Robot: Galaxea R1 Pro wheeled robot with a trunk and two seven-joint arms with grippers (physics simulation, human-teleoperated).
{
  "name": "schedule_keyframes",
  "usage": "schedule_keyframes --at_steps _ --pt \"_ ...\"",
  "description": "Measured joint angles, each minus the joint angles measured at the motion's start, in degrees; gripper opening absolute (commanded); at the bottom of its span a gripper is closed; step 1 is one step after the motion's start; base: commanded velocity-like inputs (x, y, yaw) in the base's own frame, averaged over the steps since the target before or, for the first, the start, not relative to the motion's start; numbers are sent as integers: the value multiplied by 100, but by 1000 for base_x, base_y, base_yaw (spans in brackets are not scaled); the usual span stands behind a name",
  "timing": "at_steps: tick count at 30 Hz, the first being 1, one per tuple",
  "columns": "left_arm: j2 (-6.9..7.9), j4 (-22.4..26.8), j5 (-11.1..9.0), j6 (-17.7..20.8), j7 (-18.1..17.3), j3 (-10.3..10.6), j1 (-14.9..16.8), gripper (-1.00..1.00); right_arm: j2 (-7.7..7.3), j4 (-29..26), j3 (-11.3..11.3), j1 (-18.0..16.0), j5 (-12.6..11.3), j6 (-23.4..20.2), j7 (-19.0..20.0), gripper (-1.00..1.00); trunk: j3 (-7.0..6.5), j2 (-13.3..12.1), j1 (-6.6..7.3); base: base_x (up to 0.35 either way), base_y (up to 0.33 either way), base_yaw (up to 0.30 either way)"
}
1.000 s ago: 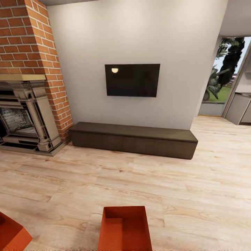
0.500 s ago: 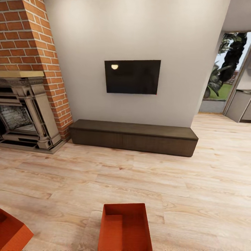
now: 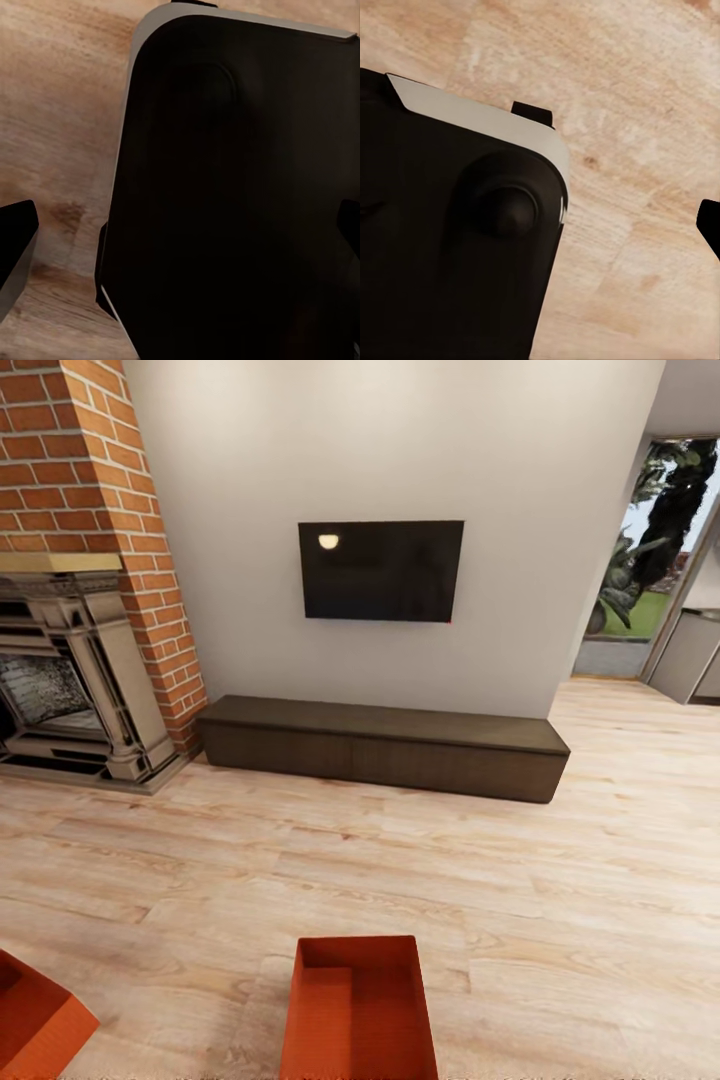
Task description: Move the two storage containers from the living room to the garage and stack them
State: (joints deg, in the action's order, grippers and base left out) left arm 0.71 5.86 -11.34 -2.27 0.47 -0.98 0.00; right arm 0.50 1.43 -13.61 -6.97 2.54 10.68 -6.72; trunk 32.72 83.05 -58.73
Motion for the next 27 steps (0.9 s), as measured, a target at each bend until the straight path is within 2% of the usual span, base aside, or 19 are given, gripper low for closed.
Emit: schedule_keyframes --at_steps 27 --pt "0 0 1 0 -1 2 0 100 0 0 0 0 0 0 0 100 251 0 0 0 0 0"
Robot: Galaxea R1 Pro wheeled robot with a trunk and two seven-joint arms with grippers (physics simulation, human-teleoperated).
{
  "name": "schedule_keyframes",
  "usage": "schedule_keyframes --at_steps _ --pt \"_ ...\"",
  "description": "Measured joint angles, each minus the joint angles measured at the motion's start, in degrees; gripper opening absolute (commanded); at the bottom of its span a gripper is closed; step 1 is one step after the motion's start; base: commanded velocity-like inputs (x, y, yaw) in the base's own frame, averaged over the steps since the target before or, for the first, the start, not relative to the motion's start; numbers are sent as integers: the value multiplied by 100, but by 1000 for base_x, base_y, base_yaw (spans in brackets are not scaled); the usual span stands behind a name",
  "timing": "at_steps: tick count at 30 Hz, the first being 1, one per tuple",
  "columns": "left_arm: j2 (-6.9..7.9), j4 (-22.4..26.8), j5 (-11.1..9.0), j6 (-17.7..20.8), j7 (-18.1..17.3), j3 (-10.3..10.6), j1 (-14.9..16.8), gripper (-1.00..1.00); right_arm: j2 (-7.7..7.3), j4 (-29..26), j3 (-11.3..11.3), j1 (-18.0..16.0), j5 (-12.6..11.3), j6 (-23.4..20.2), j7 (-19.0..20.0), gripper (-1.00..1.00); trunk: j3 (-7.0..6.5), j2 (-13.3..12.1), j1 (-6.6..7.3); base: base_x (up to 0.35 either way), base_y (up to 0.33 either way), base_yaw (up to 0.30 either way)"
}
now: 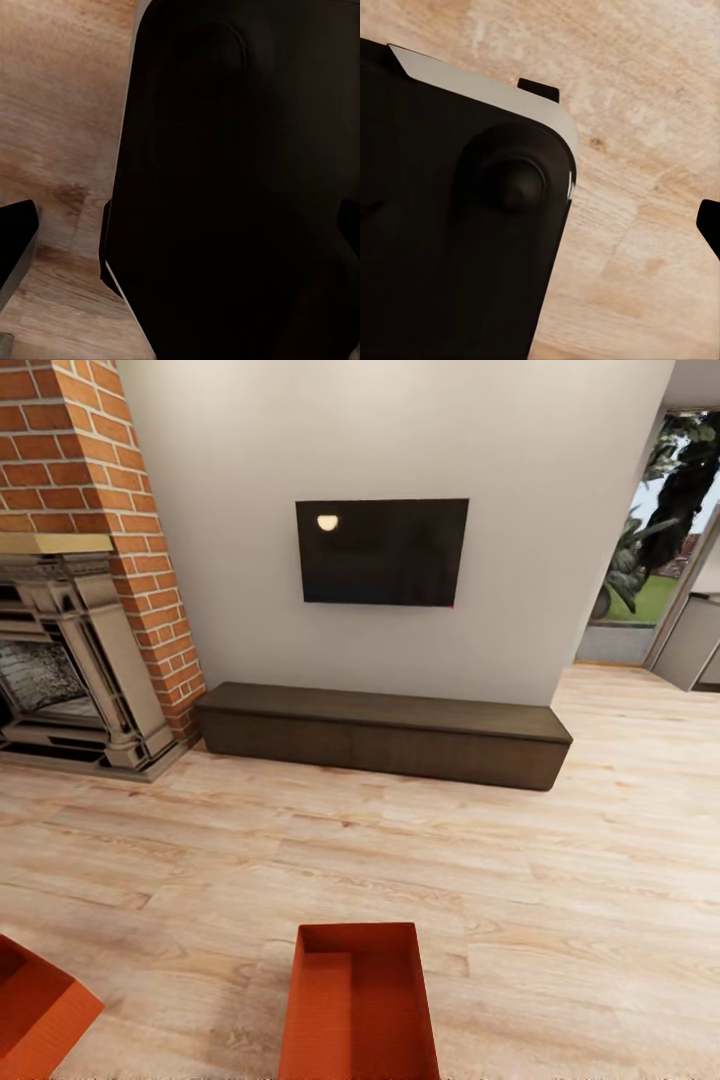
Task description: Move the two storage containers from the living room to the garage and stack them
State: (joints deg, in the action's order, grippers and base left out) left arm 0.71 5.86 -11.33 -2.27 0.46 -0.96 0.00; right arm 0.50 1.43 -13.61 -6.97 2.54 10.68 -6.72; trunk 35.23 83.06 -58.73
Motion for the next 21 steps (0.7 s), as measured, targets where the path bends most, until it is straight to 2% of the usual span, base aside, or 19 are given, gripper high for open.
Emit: schedule_keyframes --at_steps 21 --pt "0 0 0 0 2 0 0 100 0 0 6 0 0 0 0 100 195 0 0 0 0 0"
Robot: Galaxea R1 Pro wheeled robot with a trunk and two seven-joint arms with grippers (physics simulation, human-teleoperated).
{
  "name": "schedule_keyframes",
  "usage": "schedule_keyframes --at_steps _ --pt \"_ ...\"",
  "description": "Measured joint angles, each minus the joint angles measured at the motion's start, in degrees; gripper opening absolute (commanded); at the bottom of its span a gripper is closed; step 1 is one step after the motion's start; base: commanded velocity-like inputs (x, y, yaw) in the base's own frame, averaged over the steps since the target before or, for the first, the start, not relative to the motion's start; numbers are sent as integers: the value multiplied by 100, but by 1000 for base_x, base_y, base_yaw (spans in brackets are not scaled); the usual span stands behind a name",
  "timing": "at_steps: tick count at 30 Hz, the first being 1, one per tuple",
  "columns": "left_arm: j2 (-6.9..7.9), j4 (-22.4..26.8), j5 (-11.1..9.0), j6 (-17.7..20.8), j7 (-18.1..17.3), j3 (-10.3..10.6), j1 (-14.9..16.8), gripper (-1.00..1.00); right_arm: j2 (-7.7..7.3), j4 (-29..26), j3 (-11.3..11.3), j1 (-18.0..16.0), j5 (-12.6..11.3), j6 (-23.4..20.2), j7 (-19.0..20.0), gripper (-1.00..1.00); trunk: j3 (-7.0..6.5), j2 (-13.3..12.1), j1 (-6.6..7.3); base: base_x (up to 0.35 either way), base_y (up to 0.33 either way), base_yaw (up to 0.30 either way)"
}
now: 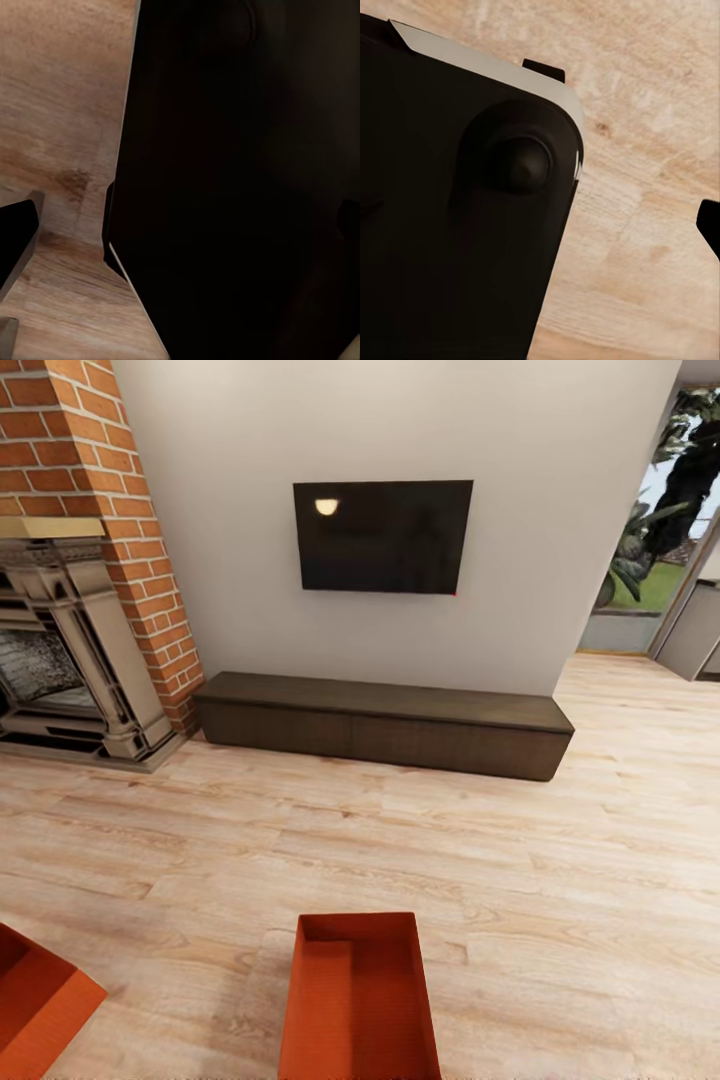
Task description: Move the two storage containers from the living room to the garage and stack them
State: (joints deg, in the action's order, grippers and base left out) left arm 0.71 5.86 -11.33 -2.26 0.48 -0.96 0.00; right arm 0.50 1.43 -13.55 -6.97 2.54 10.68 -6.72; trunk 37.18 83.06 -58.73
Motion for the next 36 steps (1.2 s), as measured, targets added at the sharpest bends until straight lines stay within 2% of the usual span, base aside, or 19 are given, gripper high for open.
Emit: schedule_keyframes --at_steps 36 --pt "0 0 0 0 -1 3 0 100 0 0 2 0 0 0 9 100 334 0 0 0 0 0"
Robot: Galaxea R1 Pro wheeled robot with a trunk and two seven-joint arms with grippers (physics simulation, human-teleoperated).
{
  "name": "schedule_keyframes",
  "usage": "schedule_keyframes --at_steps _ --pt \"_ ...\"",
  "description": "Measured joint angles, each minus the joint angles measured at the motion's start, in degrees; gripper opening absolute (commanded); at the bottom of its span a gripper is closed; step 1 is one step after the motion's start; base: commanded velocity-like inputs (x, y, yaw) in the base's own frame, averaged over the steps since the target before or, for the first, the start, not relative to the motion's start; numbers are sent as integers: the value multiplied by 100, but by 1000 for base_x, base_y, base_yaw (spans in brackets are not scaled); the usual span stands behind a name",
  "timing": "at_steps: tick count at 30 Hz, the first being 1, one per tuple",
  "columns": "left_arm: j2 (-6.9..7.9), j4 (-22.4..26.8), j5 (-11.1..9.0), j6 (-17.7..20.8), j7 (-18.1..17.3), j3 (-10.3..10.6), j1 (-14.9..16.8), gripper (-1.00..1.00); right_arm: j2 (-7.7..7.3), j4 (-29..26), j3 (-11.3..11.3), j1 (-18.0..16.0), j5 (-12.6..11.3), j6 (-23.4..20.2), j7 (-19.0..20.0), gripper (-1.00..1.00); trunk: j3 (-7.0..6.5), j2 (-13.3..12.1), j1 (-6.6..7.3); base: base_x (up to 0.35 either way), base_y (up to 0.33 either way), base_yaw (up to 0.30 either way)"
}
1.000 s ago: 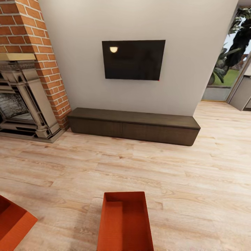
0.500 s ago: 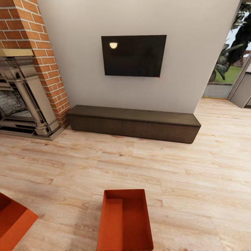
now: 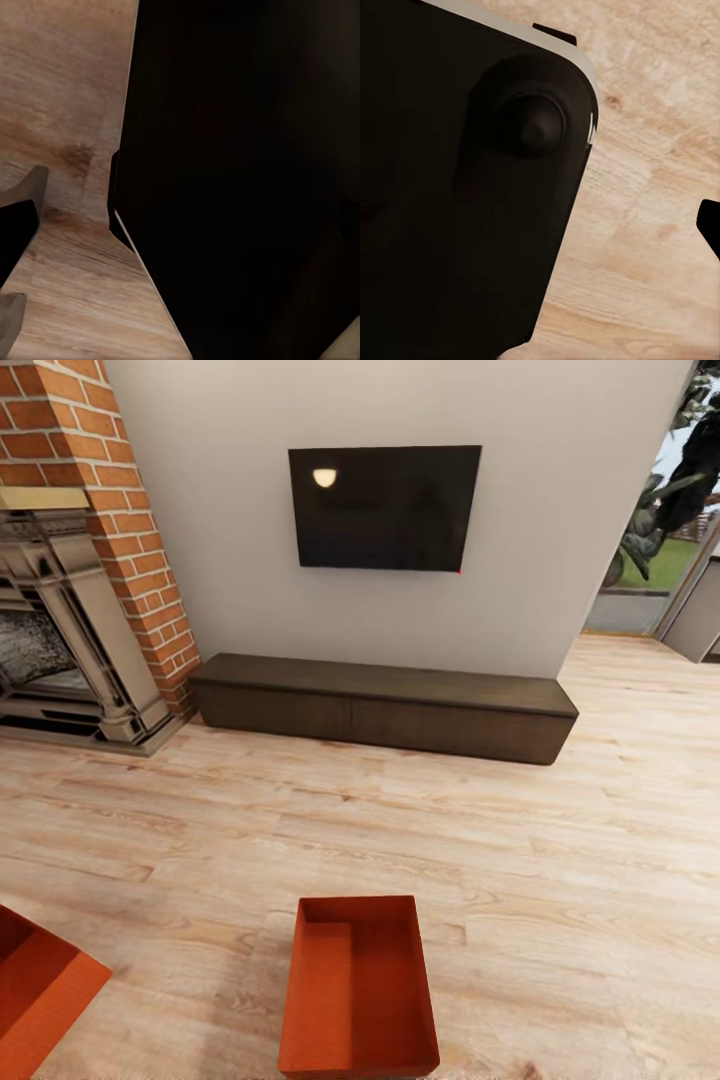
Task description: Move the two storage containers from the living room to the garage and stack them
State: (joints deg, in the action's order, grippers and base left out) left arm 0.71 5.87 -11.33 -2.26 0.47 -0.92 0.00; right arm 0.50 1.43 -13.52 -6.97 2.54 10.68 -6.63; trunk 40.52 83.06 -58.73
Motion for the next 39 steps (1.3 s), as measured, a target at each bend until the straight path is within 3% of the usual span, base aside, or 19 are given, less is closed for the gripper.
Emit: schedule_keyframes --at_steps 39 --pt "0 0 0 0 0 -2 0 100 0 0 0 0 0 1 0 100 362 0 0 0 0 0"
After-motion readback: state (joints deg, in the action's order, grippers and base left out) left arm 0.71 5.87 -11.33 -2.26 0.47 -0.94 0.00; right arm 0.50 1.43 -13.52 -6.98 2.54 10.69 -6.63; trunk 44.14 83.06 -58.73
